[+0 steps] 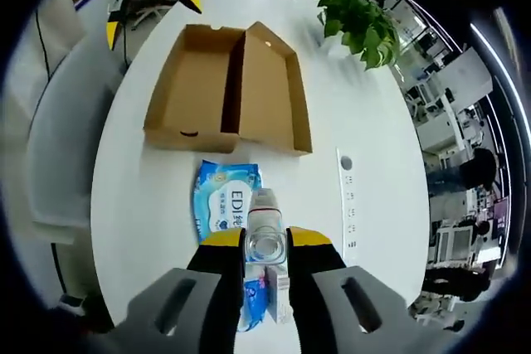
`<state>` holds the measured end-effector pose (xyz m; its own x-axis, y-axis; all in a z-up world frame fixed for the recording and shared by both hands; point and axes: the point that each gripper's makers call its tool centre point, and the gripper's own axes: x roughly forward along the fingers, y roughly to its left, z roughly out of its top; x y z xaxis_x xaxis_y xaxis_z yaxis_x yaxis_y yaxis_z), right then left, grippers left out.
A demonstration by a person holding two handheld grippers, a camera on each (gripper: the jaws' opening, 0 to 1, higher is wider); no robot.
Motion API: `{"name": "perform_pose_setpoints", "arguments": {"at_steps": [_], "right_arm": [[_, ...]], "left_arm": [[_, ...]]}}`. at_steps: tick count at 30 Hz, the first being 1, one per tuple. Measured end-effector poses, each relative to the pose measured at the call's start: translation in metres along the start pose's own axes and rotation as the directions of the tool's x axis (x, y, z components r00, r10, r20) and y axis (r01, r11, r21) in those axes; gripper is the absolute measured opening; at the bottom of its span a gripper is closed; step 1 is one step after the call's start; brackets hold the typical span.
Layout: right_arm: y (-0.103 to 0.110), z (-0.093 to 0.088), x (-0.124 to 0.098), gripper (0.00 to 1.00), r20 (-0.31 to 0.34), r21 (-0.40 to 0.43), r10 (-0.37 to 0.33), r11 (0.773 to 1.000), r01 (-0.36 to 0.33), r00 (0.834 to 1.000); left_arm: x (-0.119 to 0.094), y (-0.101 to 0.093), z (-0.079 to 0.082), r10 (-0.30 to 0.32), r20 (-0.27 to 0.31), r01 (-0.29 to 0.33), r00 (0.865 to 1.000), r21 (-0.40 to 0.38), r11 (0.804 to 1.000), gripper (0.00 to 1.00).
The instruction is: Operate the shoe box by opening the lid, removing the specified soft item, and placing it in the target area until the item is outside and the box remains undamaged.
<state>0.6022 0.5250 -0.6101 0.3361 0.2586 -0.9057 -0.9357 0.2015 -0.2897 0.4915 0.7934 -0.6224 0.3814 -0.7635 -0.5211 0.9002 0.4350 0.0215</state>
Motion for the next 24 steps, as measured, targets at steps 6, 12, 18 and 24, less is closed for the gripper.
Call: {"name": "perform_pose_setpoints", "arguments": {"at_steps": [6,12,18,24], "right_arm": [[-0.01,-0.012,0.022,0.16,-0.063,-0.008,0.026,1.0,-0.026,0.998],[-0.018,-0.016,0.039,0.16,-0.1,-0.027,0.053,0.998,-0.056,0.994],[-0.021,-0.023,0.057,0.16,-0.144,-0.028,0.085,0.996,-0.09,0.986],[-0.019,-0.027,0.071,0.16,-0.17,-0.03,0.108,0.993,-0.115,0.979]], "left_arm": [[-0.008,0.007,-0.003,0.03,0.009,-0.029,1.0,-0.02,0.999,1.0],[-0.019,0.015,-0.004,0.059,0.026,-0.058,0.998,-0.038,0.998,1.0],[-0.028,0.018,-0.011,0.083,0.026,-0.081,0.996,-0.06,0.995,1.0],[-0.035,0.021,-0.018,0.109,0.022,-0.107,0.994,-0.083,0.991,1.0]]}}
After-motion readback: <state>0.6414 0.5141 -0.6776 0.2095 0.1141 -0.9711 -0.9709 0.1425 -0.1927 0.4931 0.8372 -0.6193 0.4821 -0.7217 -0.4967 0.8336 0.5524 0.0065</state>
